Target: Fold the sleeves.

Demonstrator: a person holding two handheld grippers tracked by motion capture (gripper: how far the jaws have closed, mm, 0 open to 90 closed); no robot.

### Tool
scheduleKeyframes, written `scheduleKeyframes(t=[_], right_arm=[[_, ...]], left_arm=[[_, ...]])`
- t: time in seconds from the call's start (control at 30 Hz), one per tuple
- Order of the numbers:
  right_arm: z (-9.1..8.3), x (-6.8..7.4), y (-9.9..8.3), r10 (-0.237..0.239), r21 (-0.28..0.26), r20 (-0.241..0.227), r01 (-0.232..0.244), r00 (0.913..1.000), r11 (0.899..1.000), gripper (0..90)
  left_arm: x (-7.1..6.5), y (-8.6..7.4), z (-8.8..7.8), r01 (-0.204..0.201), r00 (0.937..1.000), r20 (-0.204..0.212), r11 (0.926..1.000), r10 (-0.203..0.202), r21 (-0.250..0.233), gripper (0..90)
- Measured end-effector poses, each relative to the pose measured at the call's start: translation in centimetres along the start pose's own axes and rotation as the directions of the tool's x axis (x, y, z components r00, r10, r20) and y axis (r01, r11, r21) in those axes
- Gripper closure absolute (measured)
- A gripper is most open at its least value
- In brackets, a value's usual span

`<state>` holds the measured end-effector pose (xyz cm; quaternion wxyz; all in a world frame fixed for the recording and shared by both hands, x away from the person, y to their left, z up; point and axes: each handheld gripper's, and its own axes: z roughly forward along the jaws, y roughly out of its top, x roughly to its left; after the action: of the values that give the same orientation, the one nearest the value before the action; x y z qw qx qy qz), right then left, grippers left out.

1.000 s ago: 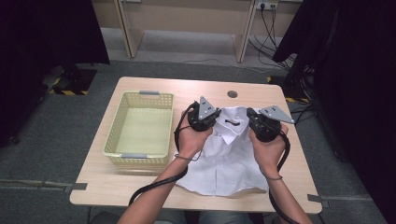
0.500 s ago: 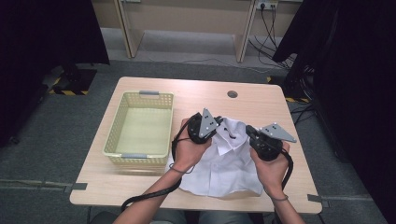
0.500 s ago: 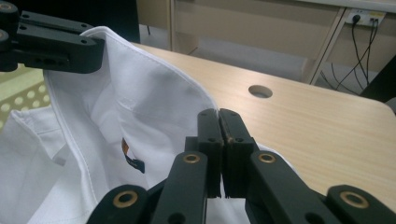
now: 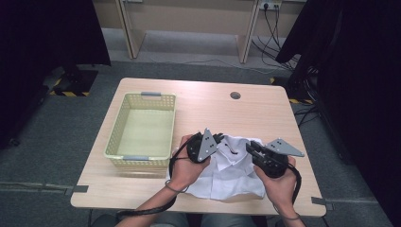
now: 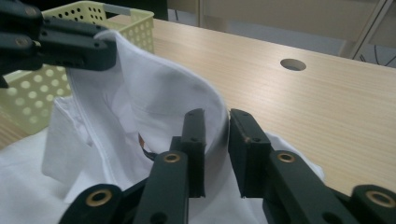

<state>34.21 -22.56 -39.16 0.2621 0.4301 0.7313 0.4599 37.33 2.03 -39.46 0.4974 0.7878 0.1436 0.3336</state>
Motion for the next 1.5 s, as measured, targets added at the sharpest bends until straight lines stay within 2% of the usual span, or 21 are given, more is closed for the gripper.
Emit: scheduleKeyframes(t=[0.07,0.2,0.3,0.4,0.57,0.7,0.87,1.0,1.13,1.27,1.33,1.37,1.5], right_arm=[[-0.7,-0.3,0.4,0.006,-0.003,-0.012,-0.006,0.9999,1.0,73.1],[-2.0,-1.2,1.8,0.04,-0.052,-0.017,-0.041,0.999,0.998,69.9],[-2.3,-1.7,2.5,0.048,-0.051,-0.018,-0.049,0.9987,0.998,69.1],[-1.8,-2.1,2.9,0.046,0.012,-0.025,-0.045,0.9986,0.999,68.0],[-1.0,-1.6,1.2,0.045,0.135,-0.066,-0.036,0.9968,0.99,67.7],[-0.9,-1.1,-0.2,0.049,0.18,-0.077,-0.034,0.9959,0.983,67.5],[-1.3,-0.4,-1.4,0.044,0.211,-0.087,-0.025,0.9952,0.977,66.9],[-1.6,0.0,-2.2,0.044,0.233,-0.093,-0.022,0.9947,0.972,66.1],[-1.7,0.3,-2.7,0.042,0.248,-0.098,-0.017,0.9943,0.969,65.7],[-1.7,0.5,-3.1,0.046,0.258,-0.1,-0.019,0.9939,0.966,65.3],[-1.7,0.6,-3.3,0.045,0.261,-0.099,-0.018,0.994,0.965,65.1],[-1.7,0.6,-3.4,0.044,0.263,-0.099,-0.017,0.9941,0.965,65.0],[-1.7,0.8,-3.8,0.045,0.276,-0.097,-0.017,0.9942,0.961,64.6]], left_arm=[[0.0,-0.1,-0.2,-0.006,1.0,0.002,1.0,0.006,-0.004,87.3],[-0.5,-0.1,-0.8,-0.034,0.9992,0.019,0.9991,0.034,-0.025,87.3],[-0.9,-0.1,-1.0,-0.046,0.9982,0.036,0.9984,0.047,-0.032,87.2],[-1.2,-0.3,-1.3,-0.055,0.997,0.052,0.9979,0.057,-0.034,87.1],[-1.9,-0.9,-2.0,-0.075,0.9922,0.098,0.9966,0.078,-0.035,86.7],[-3.0,-1.4,-2.4,-0.104,0.9847,0.137,0.9939,0.108,-0.037,86.0],[-3.6,-1.9,-3.2,-0.119,0.9791,0.163,0.9924,0.122,-0.03,84.8],[-4.4,-2.3,-3.8,-0.154,0.9702,0.186,0.9878,0.155,-0.023,83.7],[-5.3,-2.9,-4.3,-0.135,0.9681,0.212,0.9908,0.133,-0.006,82.8],[-5.4,-3.2,-4.7,-0.12,0.9667,0.228,0.9928,0.116,0.002,81.5],[-5.5,-3.2,-4.9,-0.091,0.963,0.255,0.9958,0.087,0.004,79.6],[-5.6,-3.2,-5.0,-0.079,0.9588,0.274,0.9969,0.074,0.004,78.1],[-5.7,-3.0,-5.4,-0.008,0.9344,0.356,1.0,0.008,-0.001,65.2]])
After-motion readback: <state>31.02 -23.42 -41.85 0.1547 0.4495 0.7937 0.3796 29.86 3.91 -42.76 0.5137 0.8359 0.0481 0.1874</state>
